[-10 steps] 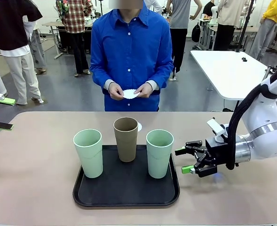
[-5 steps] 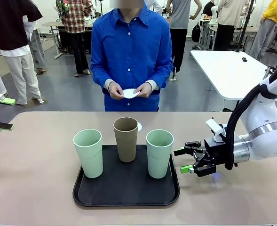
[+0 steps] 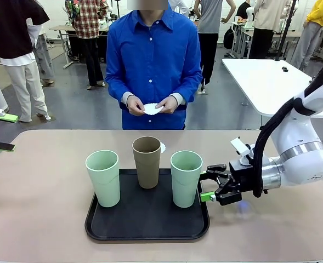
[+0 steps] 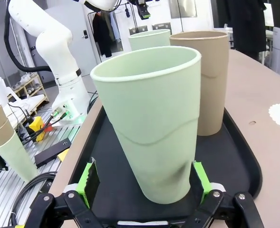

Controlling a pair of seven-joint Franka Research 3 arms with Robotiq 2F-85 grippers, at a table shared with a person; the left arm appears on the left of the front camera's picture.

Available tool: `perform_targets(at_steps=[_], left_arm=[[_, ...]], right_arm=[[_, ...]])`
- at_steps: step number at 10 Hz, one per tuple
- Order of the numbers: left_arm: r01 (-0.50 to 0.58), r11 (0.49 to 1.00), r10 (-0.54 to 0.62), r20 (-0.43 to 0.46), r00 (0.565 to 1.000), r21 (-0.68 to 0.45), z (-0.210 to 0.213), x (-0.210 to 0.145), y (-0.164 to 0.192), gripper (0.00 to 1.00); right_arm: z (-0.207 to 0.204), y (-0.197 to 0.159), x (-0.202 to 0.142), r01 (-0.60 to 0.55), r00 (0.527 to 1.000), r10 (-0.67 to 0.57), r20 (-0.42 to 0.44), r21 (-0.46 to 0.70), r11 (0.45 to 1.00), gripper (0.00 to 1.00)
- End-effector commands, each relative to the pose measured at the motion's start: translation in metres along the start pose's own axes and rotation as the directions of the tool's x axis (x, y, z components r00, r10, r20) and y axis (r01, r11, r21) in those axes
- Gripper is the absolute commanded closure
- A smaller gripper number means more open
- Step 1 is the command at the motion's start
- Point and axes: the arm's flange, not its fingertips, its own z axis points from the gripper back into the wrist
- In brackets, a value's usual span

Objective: Place coasters on the table and set cups on them.
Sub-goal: Pick up one Reusable plastic cup and place it on a coaster set by the human.

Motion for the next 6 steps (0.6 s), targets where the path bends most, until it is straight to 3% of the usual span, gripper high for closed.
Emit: perform_targets(at_steps=[1,6], left_arm=[[0.008,1.0,-0.008,0.002,1.0,-0.016,0.0008,0.0003,-0.0004,0.0],[0.008,1.0,-0.008,0.002,1.0,-0.016,0.0008,0.0003,-0.0004,0.0]], right_arm=[[-0.0137,-0.002,-0.003,-0.012,1.0,0.012,-0.005,-0.02,1.0,0.0],[-0.0201,-0.0113,-0.0025,-0.027,1.0,0.027,-0.01,-0.03,0.999,0.0]])
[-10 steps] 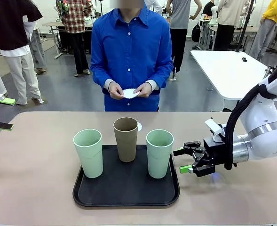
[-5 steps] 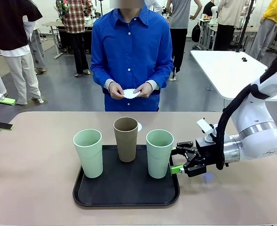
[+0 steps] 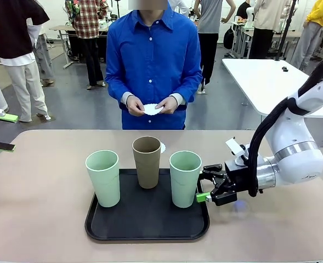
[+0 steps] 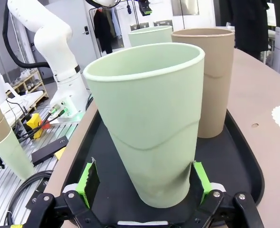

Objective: Place coasters on the table and set cups on them.
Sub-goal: Pick up one Reusable plastic cup and place it on a coaster set by the human.

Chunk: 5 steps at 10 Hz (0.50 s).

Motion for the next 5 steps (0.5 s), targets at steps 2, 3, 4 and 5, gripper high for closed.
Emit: perform_targets(at_steps=[2,3,4,5], left_arm=[[0.008,1.0,-0.008,0.003,1.0,-0.016,0.0008,0.0003,-0.0003,0.0],[0.008,1.0,-0.008,0.003,1.0,-0.016,0.0008,0.0003,-0.0003,0.0],[0.008,1.0,-0.008,0.003,1.0,-0.016,0.0008,0.0003,-0.0003,0.0],[0.008,1.0,-0.008,0.003,1.0,-0.016,0.0008,0.0003,-0.0003,0.0]], right_arm=[[-0.0106,-0.0141,-0.0009,-0.009,1.0,0.01,0.01,-0.046,0.999,0.0],[-0.0128,-0.0163,-0.0009,-0.005,1.0,0.006,0.011,-0.042,0.999,0.0],[-0.0161,-0.0172,-0.0011,-0.001,1.0,0.001,0.01,-0.034,0.999,0.0],[-0.0193,-0.0181,-0.0006,-0.001,1.0,0.001,0.01,-0.028,1.0,0.0]])
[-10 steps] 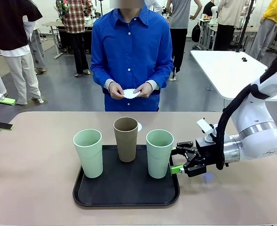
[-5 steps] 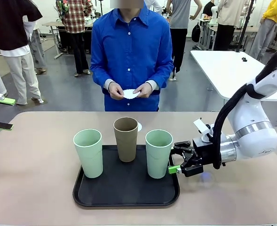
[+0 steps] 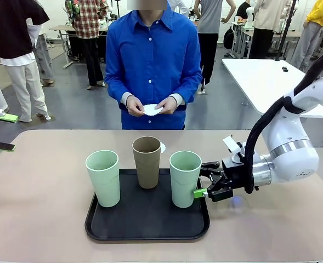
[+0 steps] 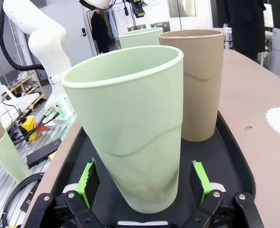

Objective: Place coasters on the table and set cups on them.
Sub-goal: Pick up one Reusable plastic cup and place it on a coaster set by the human.

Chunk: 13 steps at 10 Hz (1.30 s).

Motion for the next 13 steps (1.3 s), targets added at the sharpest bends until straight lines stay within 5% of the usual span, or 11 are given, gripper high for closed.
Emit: perform_targets(at_steps=[1,12,13], left_arm=[[0.008,1.0,-0.008,0.003,1.0,-0.016,0.001,0.0,0.0,0.0],[0.008,1.0,-0.008,0.003,1.0,-0.016,0.001,0.0,0.0,0.0],[0.008,1.0,-0.008,0.003,1.0,-0.016,0.001,0.0,0.0,0.0]], right_arm=[[-0.016,-0.005,-0.002,0.005,1.0,-0.005,0.003,-0.012,1.0,0.0],[-0.041,-0.026,-0.007,0.016,0.999,-0.017,0.028,0.031,0.999,0.0],[-0.038,-0.026,-0.009,-0.002,0.999,-0.002,0.041,0.081,0.997,0.12]])
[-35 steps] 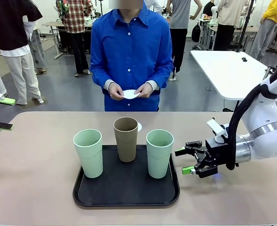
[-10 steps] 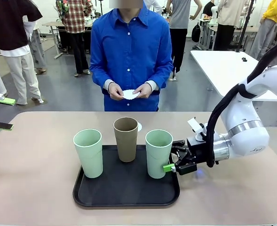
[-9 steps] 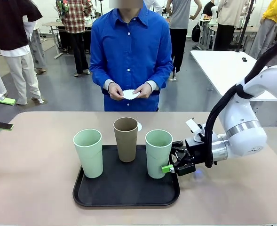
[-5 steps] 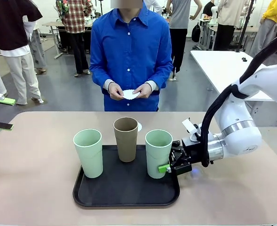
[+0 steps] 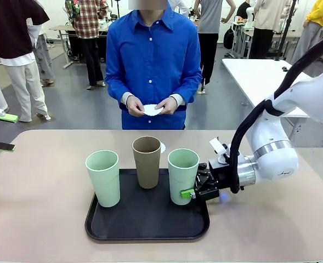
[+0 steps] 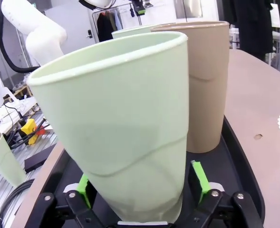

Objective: Place coasters on the table and set cups on them.
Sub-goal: Pick up one Reusable plastic cup and place it on a coaster set by the human.

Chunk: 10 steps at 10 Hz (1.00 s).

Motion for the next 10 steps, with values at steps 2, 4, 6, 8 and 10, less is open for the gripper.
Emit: perform_targets(at_steps=[2,4,6,8,10], left_arm=[[0.008,1.0,-0.008,0.003,1.0,-0.016,0.001,0.0,0.0,0.0],[0.008,1.0,-0.008,0.003,1.0,-0.016,0.001,0.0,0.0,0.0],[0.008,1.0,-0.008,0.003,1.0,-0.016,0.001,0.0,0.0,0.0],[0.008,1.0,-0.008,0.003,1.0,-0.016,0.001,0.0,0.0,0.0],[0.008,1.0,-0.008,0.003,1.0,-0.016,0.001,0.0,0.0,0.0]], right_arm=[[0.001,-0.007,-0.005,-0.013,1.0,0.012,0.014,0.05,0.999,0.7],[0.002,-0.003,-0.002,-0.025,1.0,0.024,0.02,0.054,0.998,1.0],[0.001,0.01,0.022,-0.018,0.999,0.018,0.029,-0.01,1.0,0.45],[0.009,0.024,0.075,-0.018,0.999,0.019,0.029,-0.046,0.999,0.45],[0.016,0.03,0.128,0.0,0.999,0.004,0.035,-0.102,0.995,0.45]])
